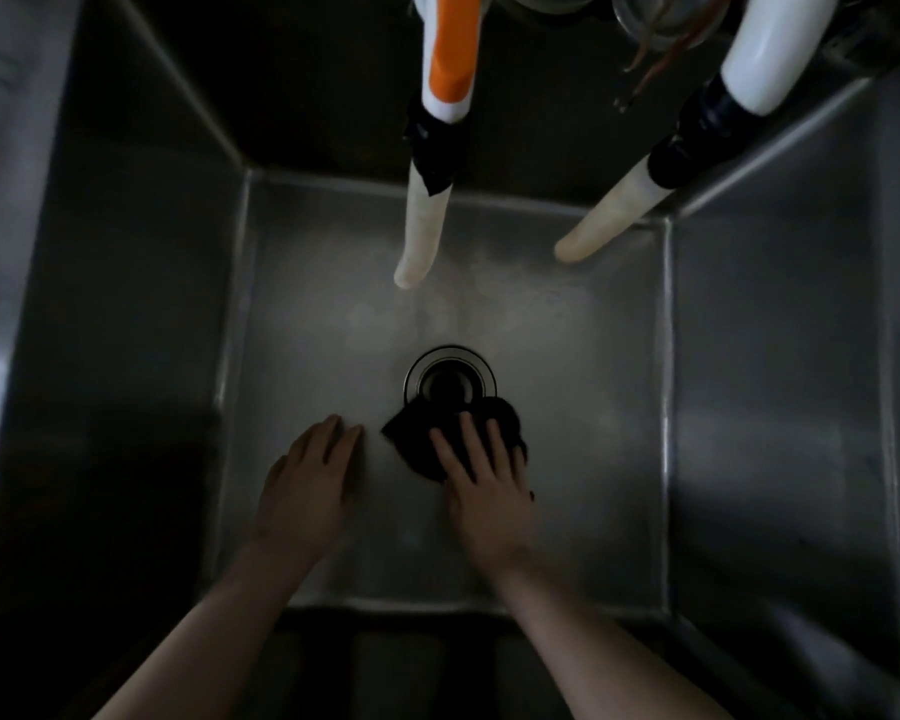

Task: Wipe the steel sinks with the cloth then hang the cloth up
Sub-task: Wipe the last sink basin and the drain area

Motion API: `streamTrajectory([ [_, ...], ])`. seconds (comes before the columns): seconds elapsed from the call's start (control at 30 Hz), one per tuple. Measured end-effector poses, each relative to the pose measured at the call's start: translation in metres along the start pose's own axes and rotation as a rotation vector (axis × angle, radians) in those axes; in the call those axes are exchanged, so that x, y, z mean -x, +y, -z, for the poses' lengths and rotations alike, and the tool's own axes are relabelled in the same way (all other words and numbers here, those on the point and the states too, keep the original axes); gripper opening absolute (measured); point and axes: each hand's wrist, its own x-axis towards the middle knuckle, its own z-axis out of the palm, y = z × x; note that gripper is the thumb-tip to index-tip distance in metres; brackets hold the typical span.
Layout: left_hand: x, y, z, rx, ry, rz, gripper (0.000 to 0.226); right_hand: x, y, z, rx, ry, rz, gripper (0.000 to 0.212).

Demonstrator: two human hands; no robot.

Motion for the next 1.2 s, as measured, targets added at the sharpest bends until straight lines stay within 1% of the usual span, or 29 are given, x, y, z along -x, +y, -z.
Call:
streamTrajectory([
  [0.07, -0.001, -0.002, 0.002, 0.014, 0.006, 0.01, 0.072, 0.01, 0.004, -0.006, 0.093, -0.047, 0.215, 0.076],
  [0.1, -0.002, -0.001, 0.002, 0.016, 0.011, 0.01, 0.071, 0.018, 0.013, -0.009, 0.137, -0.069, 0.289, 0.082],
  [0.13, -0.003, 0.001, 0.003, 0.014, 0.018, 0.001, 0.07, 0.029, 0.022, -0.012, 0.168, -0.091, 0.324, 0.088],
  [0.17, -0.005, 0.004, 0.003, 0.014, 0.021, -0.014, 0.071, 0.04, 0.032, -0.014, 0.179, -0.102, 0.308, 0.091],
  [0.2, -0.007, 0.008, 0.004, 0.017, 0.018, -0.028, 0.074, 0.049, 0.042, -0.013, 0.158, -0.092, 0.242, 0.089],
  [0.23, -0.01, 0.013, 0.004, 0.02, 0.016, -0.034, 0.077, 0.054, 0.051, -0.01, 0.118, -0.061, 0.135, 0.084],
  [0.3, -0.016, 0.021, 0.003, 0.011, 0.023, -0.045, 0.08, 0.049, 0.072, 0.002, 0.017, -0.007, -0.148, 0.07],
  [0.37, -0.024, 0.03, 0.004, -0.026, 0.017, -0.05, 0.079, 0.024, 0.094, 0.015, -0.051, 0.073, -0.357, 0.059],
  [0.43, -0.03, 0.038, 0.008, -0.066, 0.033, -0.028, 0.078, -0.017, 0.11, 0.033, -0.09, 0.14, -0.493, 0.056],
  [0.53, -0.04, 0.042, 0.011, -0.093, 0.09, 0.021, 0.082, -0.086, 0.121, 0.067, -0.117, 0.202, -0.599, 0.058],
  [0.6, -0.047, 0.039, 0.009, -0.122, 0.091, 0.022, 0.089, -0.127, 0.123, 0.084, -0.12, 0.173, -0.588, 0.056],
  [0.7, -0.05, 0.029, 0.001, -0.177, 0.074, -0.001, 0.097, -0.172, 0.099, 0.092, -0.124, 0.127, -0.467, 0.056],
  [0.77, -0.045, 0.025, -0.003, -0.177, 0.087, -0.021, 0.097, -0.189, 0.067, 0.089, -0.071, 0.13, -0.328, 0.057],
  [0.9, -0.028, 0.018, -0.01, -0.147, 0.122, -0.015, 0.092, -0.184, 0.005, 0.071, 0.032, 0.082, 0.062, 0.057],
  [0.97, -0.02, 0.013, -0.011, -0.137, 0.112, -0.006, 0.091, -0.164, -0.009, 0.057, 0.084, 0.063, 0.228, 0.059],
  [1.0, -0.017, 0.011, -0.012, -0.133, 0.11, -0.008, 0.091, -0.155, -0.008, 0.053, 0.099, 0.056, 0.268, 0.062],
  [1.03, -0.015, 0.01, -0.011, -0.131, 0.106, -0.013, 0.09, -0.149, -0.002, 0.051, 0.101, 0.052, 0.271, 0.064],
  [1.1, -0.012, 0.007, -0.01, -0.127, 0.099, -0.016, 0.088, -0.143, 0.021, 0.053, 0.068, 0.062, 0.189, 0.067],
  [1.13, -0.012, 0.006, -0.008, -0.125, 0.103, -0.007, 0.087, -0.141, 0.036, 0.056, 0.041, 0.084, 0.107, 0.066],
  [1.2, -0.013, 0.004, -0.004, -0.122, 0.105, 0.014, 0.085, -0.139, 0.074, 0.063, -0.015, 0.164, -0.144, 0.062],
])
